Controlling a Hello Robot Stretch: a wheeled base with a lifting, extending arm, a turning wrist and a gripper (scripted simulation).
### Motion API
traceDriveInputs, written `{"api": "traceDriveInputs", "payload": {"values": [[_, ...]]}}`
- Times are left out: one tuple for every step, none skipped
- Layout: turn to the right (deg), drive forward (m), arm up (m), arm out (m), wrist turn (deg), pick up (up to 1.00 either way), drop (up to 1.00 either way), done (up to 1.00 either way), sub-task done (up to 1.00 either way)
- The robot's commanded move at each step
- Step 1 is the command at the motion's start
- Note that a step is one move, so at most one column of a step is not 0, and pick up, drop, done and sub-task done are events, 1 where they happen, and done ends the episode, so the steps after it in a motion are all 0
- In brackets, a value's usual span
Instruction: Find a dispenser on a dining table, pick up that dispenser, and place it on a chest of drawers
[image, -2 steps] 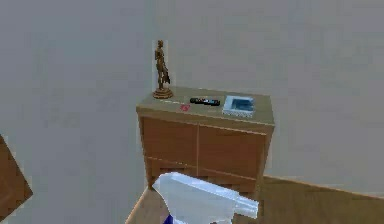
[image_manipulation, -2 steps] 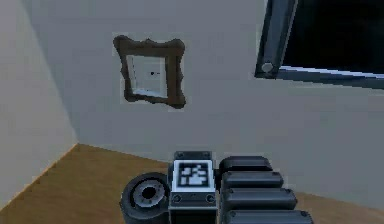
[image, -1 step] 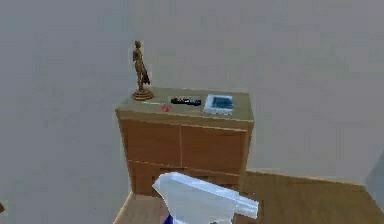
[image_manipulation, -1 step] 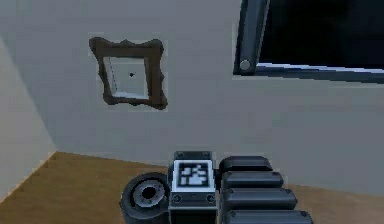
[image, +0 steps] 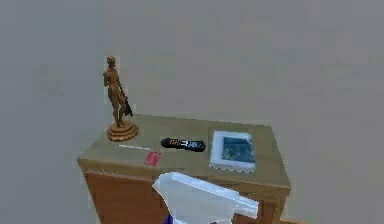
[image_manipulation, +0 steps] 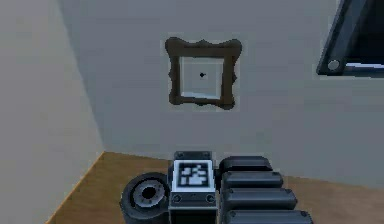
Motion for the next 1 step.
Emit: {"api": "traceDriveInputs", "payload": {"values": [[15.0, 0.00, 0.00, 0.00, 0.0, 0.00, 0.00, 0.00, 0.00]]}}
